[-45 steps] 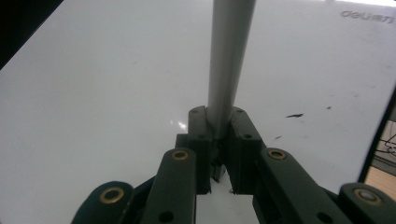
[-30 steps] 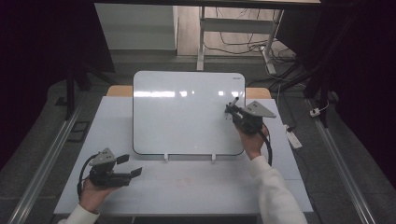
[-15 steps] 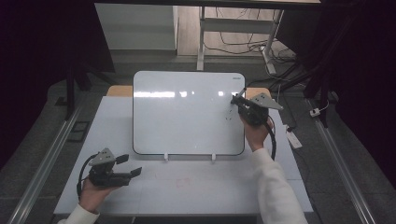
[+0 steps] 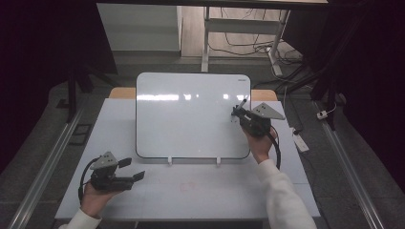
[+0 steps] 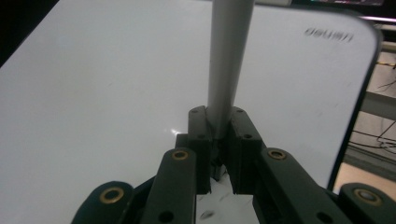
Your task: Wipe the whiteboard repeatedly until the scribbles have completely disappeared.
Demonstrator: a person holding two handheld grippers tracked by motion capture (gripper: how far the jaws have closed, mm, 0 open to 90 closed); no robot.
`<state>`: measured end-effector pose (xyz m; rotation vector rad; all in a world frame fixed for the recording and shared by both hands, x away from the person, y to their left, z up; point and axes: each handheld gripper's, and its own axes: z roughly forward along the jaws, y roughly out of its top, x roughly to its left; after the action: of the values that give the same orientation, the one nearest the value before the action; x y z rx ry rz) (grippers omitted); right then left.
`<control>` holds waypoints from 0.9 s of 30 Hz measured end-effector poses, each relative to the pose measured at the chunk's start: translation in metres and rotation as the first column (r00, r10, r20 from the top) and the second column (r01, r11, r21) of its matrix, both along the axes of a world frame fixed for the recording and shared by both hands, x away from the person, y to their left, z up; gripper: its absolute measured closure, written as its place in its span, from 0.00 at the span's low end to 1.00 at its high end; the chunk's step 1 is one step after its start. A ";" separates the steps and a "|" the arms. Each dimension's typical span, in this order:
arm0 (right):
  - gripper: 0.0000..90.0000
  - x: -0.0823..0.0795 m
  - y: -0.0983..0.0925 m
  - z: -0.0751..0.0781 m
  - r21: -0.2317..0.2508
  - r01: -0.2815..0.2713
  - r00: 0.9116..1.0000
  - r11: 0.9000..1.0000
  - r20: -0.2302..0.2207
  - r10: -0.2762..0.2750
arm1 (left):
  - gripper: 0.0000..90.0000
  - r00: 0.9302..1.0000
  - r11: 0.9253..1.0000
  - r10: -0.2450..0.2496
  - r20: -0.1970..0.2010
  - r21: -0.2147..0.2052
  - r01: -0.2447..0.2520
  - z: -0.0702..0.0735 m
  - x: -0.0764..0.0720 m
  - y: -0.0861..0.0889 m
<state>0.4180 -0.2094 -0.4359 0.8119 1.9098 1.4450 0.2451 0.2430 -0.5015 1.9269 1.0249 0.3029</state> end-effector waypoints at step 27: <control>0.90 -0.018 -0.003 -0.014 -0.031 -0.002 1.000 1.000 0.002 0.002 | 0.25 1.000 1.000 0.000 -0.001 0.001 0.000 0.000 0.001 -0.002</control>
<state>0.3998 -0.2124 -0.4500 0.7938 1.9273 1.4133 0.2459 0.2414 -0.5016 1.9284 1.0253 0.3022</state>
